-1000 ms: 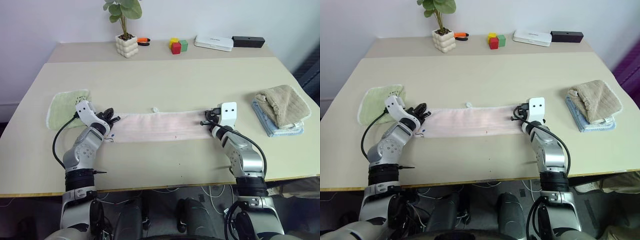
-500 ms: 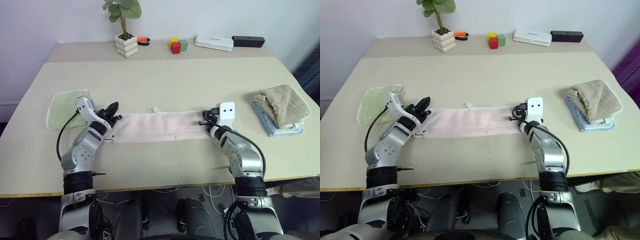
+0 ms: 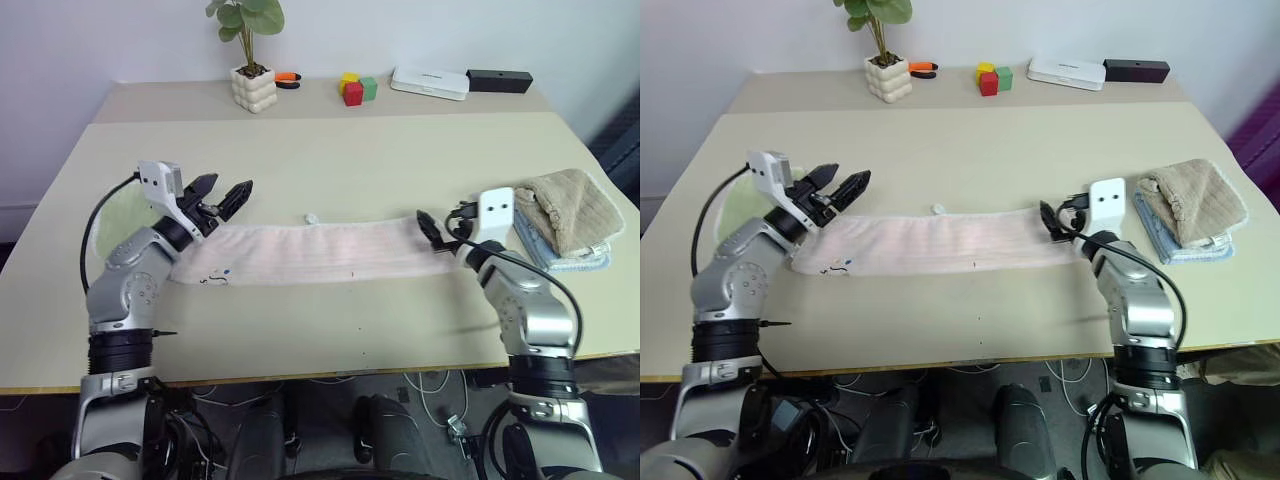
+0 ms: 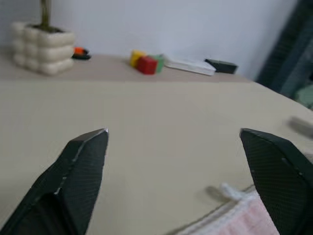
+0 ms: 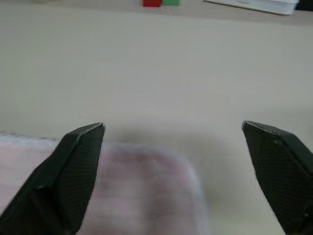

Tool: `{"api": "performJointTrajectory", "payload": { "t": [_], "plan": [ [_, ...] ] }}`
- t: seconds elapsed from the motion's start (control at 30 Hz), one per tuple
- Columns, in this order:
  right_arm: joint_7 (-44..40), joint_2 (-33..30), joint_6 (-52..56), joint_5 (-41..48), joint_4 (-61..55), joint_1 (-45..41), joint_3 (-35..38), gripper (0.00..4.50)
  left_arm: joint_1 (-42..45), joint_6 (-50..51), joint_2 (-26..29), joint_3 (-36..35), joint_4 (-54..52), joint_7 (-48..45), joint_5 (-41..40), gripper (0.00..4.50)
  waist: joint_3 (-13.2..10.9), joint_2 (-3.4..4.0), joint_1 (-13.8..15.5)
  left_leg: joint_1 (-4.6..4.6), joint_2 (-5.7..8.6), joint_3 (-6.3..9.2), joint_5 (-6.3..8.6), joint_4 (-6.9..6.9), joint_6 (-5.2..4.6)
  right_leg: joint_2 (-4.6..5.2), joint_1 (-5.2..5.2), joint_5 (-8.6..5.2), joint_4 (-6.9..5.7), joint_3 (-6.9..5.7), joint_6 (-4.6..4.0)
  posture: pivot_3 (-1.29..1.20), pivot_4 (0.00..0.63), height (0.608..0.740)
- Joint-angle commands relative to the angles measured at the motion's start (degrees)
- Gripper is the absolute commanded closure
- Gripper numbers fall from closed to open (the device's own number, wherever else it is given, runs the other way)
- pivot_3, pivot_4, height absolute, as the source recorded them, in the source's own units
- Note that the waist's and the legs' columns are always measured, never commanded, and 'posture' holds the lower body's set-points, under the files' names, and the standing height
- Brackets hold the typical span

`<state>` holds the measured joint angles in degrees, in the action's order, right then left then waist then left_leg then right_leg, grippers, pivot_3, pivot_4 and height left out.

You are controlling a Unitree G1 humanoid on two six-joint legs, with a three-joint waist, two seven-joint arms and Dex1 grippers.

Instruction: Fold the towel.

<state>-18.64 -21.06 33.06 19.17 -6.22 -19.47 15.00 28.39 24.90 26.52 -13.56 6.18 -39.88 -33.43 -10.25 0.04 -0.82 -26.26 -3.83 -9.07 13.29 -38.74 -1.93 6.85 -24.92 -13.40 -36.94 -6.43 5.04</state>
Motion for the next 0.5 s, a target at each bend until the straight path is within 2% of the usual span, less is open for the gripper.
{"api": "performJointTrajectory", "payload": {
  "t": [0.03, 0.13, 0.27, 0.5],
  "plan": [
    [0.6, 0.8, 13.0, 15.3, -11.2, 3.4, 9.4, 0.07, 0.2, 6.4, 5.4, 1.0, -4.1, -12.3, -6.6, 0.0, 0.0, 0.0, 0.0, -0.05, 0.0, 0.01, 0.0, 0.0, 0.0, 0.0, -0.05, 0.0, -0.01, -0.01, 0.0, 0.0, 0.15, 0.74],
    [5.9, 3.3, 20.6, 24.9, -16.3, 7.4, 16.1, 0.07, 0.3, 6.9, 8.7, 1.9, -3.2, -17.5, -6.3, 0.0, 0.0, 0.0, 0.2, -0.1, -0.02, 0.05, 0.0, 0.0, 0.0, -0.01, -0.1, 0.0, 0.0, -0.03, 0.0, 0.0, 0.15, 0.74],
    [13.2, 6.9, 25.6, 34.0, -21.3, 12.4, 21.4, 0.07, 1.3, 4.0, 10.8, 3.1, -0.7, -22.2, -3.9, 0.0, 0.0, 0.01, 0.2, -0.11, -0.05, 0.08, 0.09, 0.01, 0.12, 0.01, -0.08, -0.1, 0.13, -0.02, -0.19, 0.0, 0.15, 0.74],
    [25.4, 12.2, 26.4, 44.6, -22.8, 16.6, 23.4, 0.07, 4.7, -1.1, 12.0, 6.9, 4.9, -29.5, 0.8, 0.0, 0.0, 0.01, 0.1, -0.11, -0.02, 0.01, 0.01, 0.45, 0.05, -0.01, -0.04, 0.02, 0.72, -0.01, -0.32, 0.0, 0.15, 0.74]
  ]
}}
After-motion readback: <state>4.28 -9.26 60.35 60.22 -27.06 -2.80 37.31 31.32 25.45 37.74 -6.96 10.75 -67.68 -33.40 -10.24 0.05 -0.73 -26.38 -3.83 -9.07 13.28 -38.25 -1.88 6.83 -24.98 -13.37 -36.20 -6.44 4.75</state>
